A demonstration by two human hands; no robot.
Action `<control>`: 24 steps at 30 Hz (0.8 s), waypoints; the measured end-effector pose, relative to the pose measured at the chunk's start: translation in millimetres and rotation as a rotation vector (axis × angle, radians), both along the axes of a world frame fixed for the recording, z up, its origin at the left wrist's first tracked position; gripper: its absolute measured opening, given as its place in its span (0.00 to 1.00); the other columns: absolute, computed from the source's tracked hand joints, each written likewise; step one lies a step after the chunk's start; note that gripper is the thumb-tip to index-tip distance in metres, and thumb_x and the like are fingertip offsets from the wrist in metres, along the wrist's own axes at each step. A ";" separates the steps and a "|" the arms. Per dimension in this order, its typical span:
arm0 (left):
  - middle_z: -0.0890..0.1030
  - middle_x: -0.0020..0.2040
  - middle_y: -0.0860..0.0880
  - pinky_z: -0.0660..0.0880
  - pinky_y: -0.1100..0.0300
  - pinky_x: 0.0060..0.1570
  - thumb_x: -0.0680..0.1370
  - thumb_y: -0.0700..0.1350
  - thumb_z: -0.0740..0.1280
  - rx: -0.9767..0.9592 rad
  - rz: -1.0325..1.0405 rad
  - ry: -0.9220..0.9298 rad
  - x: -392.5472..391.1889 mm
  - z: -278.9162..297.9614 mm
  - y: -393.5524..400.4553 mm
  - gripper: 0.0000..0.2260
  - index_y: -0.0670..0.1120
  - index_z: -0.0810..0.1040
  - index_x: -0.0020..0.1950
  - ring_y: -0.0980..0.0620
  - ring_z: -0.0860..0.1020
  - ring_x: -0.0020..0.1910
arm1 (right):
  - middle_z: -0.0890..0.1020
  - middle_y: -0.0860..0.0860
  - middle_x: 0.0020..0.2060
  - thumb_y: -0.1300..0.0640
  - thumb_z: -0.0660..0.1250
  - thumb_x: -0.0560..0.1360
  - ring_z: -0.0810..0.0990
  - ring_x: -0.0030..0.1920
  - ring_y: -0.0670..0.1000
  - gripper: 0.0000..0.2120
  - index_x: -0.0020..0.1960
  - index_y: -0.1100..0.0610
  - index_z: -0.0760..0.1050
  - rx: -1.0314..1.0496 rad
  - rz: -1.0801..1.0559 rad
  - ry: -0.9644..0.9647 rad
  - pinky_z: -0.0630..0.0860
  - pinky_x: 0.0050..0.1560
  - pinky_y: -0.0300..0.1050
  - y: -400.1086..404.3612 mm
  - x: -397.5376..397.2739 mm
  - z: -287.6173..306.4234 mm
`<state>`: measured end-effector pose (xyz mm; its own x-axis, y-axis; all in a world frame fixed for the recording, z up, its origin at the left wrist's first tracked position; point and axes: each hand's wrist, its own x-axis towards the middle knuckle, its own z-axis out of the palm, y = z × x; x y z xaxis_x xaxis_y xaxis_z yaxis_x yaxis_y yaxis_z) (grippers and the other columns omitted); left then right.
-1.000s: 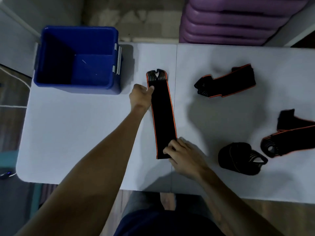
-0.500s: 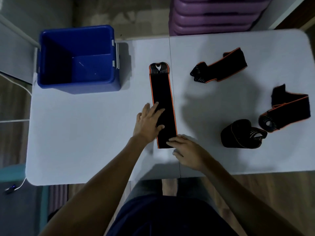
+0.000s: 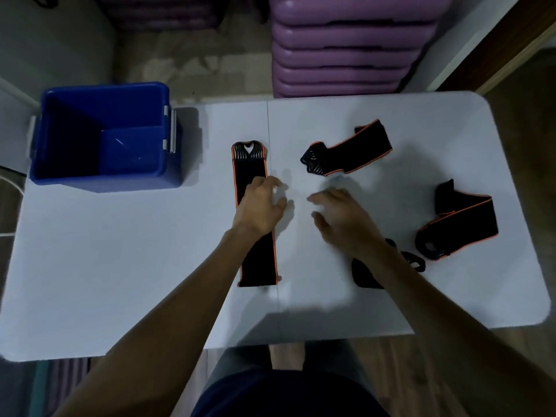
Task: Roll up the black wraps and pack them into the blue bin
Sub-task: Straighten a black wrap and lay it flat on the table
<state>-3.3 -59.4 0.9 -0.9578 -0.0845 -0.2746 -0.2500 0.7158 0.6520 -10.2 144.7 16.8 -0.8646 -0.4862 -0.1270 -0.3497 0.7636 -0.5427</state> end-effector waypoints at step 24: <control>0.75 0.53 0.54 0.73 0.76 0.43 0.75 0.28 0.63 0.631 0.354 -0.101 -105.0 7.0 105.0 0.21 0.49 0.73 0.62 0.60 0.75 0.48 | 0.85 0.51 0.41 0.45 0.65 0.75 0.84 0.45 0.53 0.14 0.45 0.53 0.83 -0.618 -0.514 -0.550 0.79 0.51 0.52 32.6 -180.7 9.3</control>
